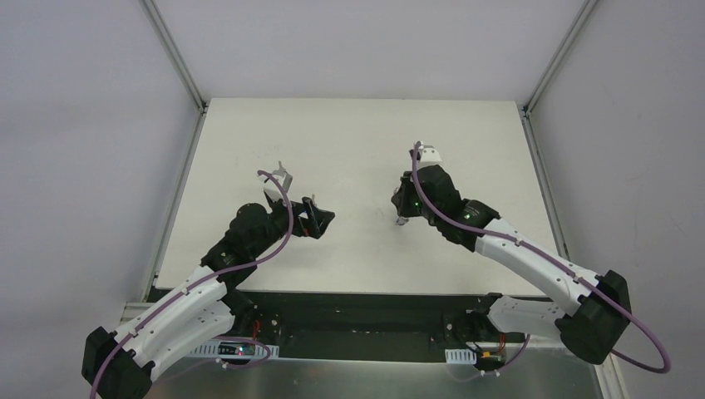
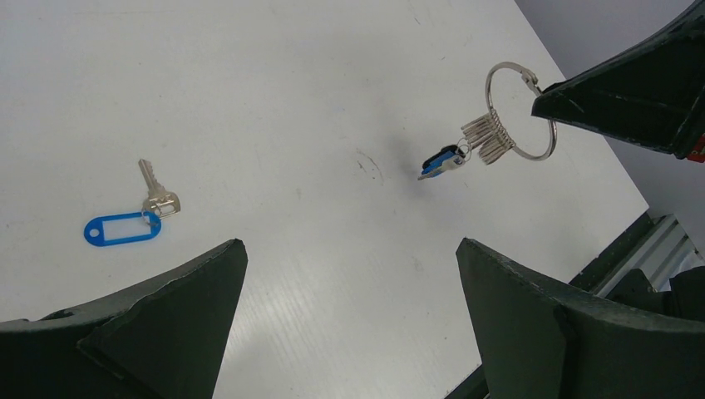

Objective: Put the keys on the keyring

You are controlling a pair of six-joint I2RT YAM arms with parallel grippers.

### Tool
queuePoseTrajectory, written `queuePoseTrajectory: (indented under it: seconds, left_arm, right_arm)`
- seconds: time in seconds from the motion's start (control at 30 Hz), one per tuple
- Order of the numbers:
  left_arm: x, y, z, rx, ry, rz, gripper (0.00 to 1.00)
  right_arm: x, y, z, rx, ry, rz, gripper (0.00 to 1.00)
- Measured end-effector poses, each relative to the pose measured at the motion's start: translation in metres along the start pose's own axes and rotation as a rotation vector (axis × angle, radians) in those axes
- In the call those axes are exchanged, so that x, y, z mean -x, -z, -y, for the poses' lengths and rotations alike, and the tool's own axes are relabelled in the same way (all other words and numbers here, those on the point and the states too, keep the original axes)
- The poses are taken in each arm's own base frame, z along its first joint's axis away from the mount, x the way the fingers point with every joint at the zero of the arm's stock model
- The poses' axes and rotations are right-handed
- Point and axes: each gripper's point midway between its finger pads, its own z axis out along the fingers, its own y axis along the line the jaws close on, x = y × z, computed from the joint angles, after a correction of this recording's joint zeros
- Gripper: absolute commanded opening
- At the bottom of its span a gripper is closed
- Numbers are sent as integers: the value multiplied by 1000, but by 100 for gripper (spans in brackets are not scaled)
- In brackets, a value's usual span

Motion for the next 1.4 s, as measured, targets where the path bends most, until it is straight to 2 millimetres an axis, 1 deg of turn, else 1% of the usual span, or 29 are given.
queuePoseTrajectory:
  seconds: [0.1,0.17,0.27,0.33,0.43,0.53,0.63,0.73,0.77,0.83,0.9,0.93,0.97,1.0,1.03,1.07,1.1,1.17,1.2,1.27,1.33,1.4]
  left_arm:
    - [1,0,0,-1,0,2,99]
    - [1,1,0,-1,0,4,99]
    - [2,1,0,0,0,8,99]
    - [2,2,0,0,0,12,99]
    - [2,4,-1,0,0,19,99]
    - [4,7,-3,12,1,41,99]
    - [9,12,-6,24,2,76,99]
    - [12,16,-7,25,3,102,99]
    - [13,17,-8,28,3,105,99]
    - [13,17,-8,31,3,110,99]
    - [13,17,-9,34,3,108,99]
    - [12,16,-9,36,3,104,99]
    - [11,16,-10,37,3,101,99]
    - [10,15,-10,39,3,96,99]
    - [9,15,-11,41,3,93,99]
    - [9,14,-11,42,2,90,99]
    - [8,14,-11,43,2,89,99]
    - [8,13,-11,44,2,87,99]
    - [7,13,-12,44,2,86,99]
    - [7,13,-12,45,2,84,99]
    - [7,13,-12,46,2,83,99]
    - [6,13,-12,47,2,81,99]
  right_arm:
    - [-7,-6,-9,45,-40,-21,0]
    - [-11,-15,-21,91,-80,-38,0]
    - [-16,-30,-44,183,-144,-71,0]
    - [-20,-40,-63,261,-193,-98,0]
    - [-23,-48,-87,361,-258,-131,0]
    - [-19,-51,-110,468,-325,-145,0]
    - [-9,-51,-128,551,-394,-140,0]
    - [-5,-57,-136,606,-478,-137,0]
    - [-7,-61,-134,616,-520,-142,0]
    - [-16,-72,-124,607,-606,-164,0]
    - [-32,-87,-104,571,-712,-201,0]
    - [-45,-96,-89,539,-777,-227,7]
    - [-54,-101,-79,515,-823,-242,24]
    - [-65,-104,-63,483,-879,-259,33]
    - [-73,-105,-53,457,-916,-271,42]
    - [-80,-103,-41,434,-944,-273,53]
    - [-88,-100,-29,408,-969,-277,60]
    - [-98,-87,-6,350,-1001,-269,65]
    - [-98,-78,4,322,-998,-253,66]
    - [-82,-60,14,297,-956,-180,67]
    - [-53,-38,12,322,-885,-83,67]
    - [-18,-14,7,352,-802,30,67]
